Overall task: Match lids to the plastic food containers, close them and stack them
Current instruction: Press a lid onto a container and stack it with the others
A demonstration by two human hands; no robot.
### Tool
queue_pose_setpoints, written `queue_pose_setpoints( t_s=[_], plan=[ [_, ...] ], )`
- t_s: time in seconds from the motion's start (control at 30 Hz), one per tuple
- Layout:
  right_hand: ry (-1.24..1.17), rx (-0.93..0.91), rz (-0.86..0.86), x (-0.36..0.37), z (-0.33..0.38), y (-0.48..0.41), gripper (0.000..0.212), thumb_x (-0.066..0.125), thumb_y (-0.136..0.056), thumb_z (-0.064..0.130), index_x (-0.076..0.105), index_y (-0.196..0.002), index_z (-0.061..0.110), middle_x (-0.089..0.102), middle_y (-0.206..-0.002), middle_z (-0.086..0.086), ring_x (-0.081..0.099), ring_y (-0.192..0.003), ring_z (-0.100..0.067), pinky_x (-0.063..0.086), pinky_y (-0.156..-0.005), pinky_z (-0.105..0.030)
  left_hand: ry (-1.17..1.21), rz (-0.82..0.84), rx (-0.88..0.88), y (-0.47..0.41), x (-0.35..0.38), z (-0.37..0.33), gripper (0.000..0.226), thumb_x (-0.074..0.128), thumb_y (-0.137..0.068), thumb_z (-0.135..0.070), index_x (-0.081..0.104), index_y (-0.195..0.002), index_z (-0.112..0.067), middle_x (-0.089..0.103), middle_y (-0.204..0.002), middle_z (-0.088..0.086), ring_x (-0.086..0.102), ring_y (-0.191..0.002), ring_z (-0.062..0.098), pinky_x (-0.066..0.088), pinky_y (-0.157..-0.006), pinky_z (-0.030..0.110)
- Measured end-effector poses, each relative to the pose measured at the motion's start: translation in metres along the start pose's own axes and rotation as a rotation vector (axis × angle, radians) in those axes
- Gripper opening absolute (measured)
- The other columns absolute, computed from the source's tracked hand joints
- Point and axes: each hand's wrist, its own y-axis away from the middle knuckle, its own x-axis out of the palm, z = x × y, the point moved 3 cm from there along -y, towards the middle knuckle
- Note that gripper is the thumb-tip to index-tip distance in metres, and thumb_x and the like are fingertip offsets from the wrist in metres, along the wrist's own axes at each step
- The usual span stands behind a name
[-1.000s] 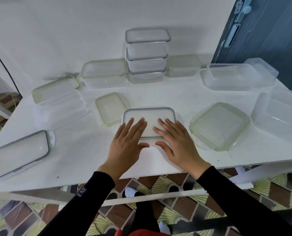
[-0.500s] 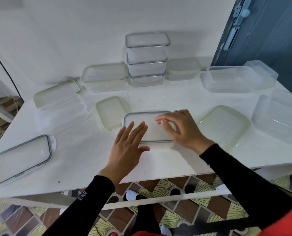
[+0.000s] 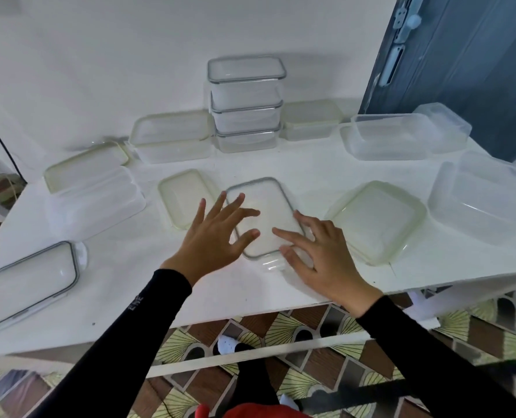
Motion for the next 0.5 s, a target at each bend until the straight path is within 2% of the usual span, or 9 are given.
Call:
queue_pose_setpoints(
  t_s=[0.1, 0.17, 0.23, 0.3, 0.4, 0.5],
  plan=[
    [0.035, 0.041, 0.025, 0.005, 0.005, 0.013, 0.048, 0.037, -0.093, 0.065, 0.05, -0.136, 0.049, 0.04, -0.149, -0.002, 0.038, -0.128, -0.023, 0.029, -0.102, -0.04, 0.11, -0.032, -0.055, -0.002, 0.005, 0.002, 0.041, 0.037, -0.099, -0.049, 0.043, -0.14, -0.044, 0.021, -0.16, -0.008, 0.01, -0.15, 0.019, 0.009, -0.121, 0.047],
    [0.045, 0.057, 0.018, 0.007, 0.007, 0.014, 0.05, 0.037, -0.092, 0.066, 0.05, -0.136, 0.048, 0.039, -0.15, -0.004, 0.037, -0.13, -0.024, 0.027, -0.104, -0.038, 0.121, -0.14, -0.011, 0.001, 0.007, -0.008, 0.036, 0.044, -0.1, -0.037, 0.056, -0.134, -0.032, 0.039, -0.153, -0.002, 0.032, -0.144, 0.025, 0.03, -0.115, 0.05],
    [0.071, 0.044, -0.009, 0.009, 0.008, 0.014, 0.05, 0.037, -0.093, 0.064, 0.053, -0.136, 0.044, 0.041, -0.15, -0.006, 0.037, -0.131, -0.025, 0.028, -0.105, -0.039, 0.136, -0.257, 0.068, 0.008, 0.008, -0.021, 0.032, 0.053, -0.095, -0.028, 0.066, -0.123, -0.02, 0.056, -0.14, 0.002, 0.053, -0.128, 0.026, 0.048, -0.1, 0.049],
    [0.082, 0.002, -0.035, 0.013, 0.009, 0.014, 0.05, 0.036, -0.096, 0.059, 0.053, -0.138, 0.038, 0.039, -0.154, -0.004, 0.035, -0.138, -0.025, 0.027, -0.111, -0.043, 0.151, -0.272, 0.108, 0.02, 0.013, -0.031, 0.039, 0.052, -0.096, -0.038, 0.066, -0.125, -0.017, 0.058, -0.137, 0.001, 0.055, -0.125, 0.023, 0.047, -0.101, 0.043],
    [0.079, -0.1, -0.022, 0.022, 0.01, 0.014, 0.051, 0.029, -0.102, 0.051, 0.044, -0.145, 0.028, 0.029, -0.159, 0.002, 0.021, -0.148, -0.018, 0.016, -0.119, -0.046, 0.084, -0.188, 0.157, 0.033, 0.024, -0.033, 0.068, 0.042, -0.092, -0.059, 0.049, -0.142, -0.014, 0.041, -0.151, 0.004, 0.037, -0.141, 0.023, 0.03, -0.113, 0.037],
    [0.039, -0.14, 0.002, 0.025, 0.004, 0.015, 0.049, 0.029, -0.104, 0.045, 0.04, -0.148, 0.028, 0.027, -0.159, 0.007, 0.015, -0.15, -0.015, 0.01, -0.12, -0.047, 0.035, -0.184, 0.191, 0.036, 0.034, -0.032, 0.071, 0.043, -0.091, -0.054, 0.04, -0.146, -0.01, 0.033, -0.155, 0.007, 0.028, -0.144, 0.026, 0.026, -0.115, 0.042]
  ],
)
